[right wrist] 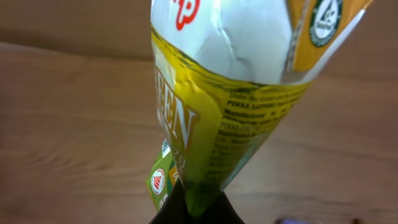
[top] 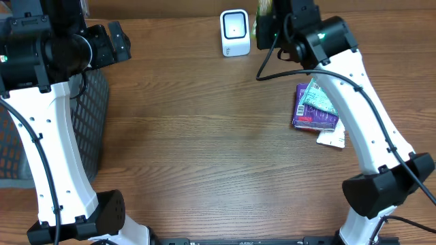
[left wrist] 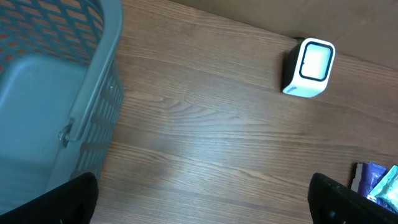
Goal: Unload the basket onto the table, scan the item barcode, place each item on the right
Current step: 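Hold the Pokka pouch in front of the scanner window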
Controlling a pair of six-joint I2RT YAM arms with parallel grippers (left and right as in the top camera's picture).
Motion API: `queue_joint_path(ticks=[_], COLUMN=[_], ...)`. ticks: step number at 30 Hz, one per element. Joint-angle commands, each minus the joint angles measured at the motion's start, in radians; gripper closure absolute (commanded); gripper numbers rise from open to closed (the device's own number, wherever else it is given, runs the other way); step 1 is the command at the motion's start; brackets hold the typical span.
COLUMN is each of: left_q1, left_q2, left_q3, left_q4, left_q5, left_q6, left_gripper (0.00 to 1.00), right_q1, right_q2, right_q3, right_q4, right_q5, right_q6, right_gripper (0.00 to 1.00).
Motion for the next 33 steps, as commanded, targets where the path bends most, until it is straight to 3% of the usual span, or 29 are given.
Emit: queue_joint_path(ticks=[1, 10, 14, 24, 33], left_q1=[0.005, 0.005, 0.005, 0.005, 0.005], left_q2=[0.007, 0.007, 0.007, 0.007, 0.007], left_q3=[0.016, 0.016, 0.016, 0.016, 0.016], left_q4=[0.004, 0.004, 0.004, 0.004, 0.004], left_q5=[0.003, 0.003, 0.003, 0.003, 0.003], left_q6=[0.019, 0.019, 0.019, 0.019, 0.019], left_gripper=[0.00, 0.01, 0.00, 0.01, 0.00], right_q1=[0.029, 0.088, 0.087, 0.087, 0.087], right_q2=[0.036, 0.151, 0.188, 0.348, 0.417], right_q3=[0.035, 0.034, 0.034, 0.034, 0.034], right_q4=[0.065, 0.254, 0.316, 0.527, 0.547], right_q5=[0.185, 0.407, 0.394, 0.323, 0.293], right_q6=[-0.066, -0.232, -0.254, -0.592, -0.727], right_gripper=[0.96, 0.96, 0.96, 0.96, 0.96])
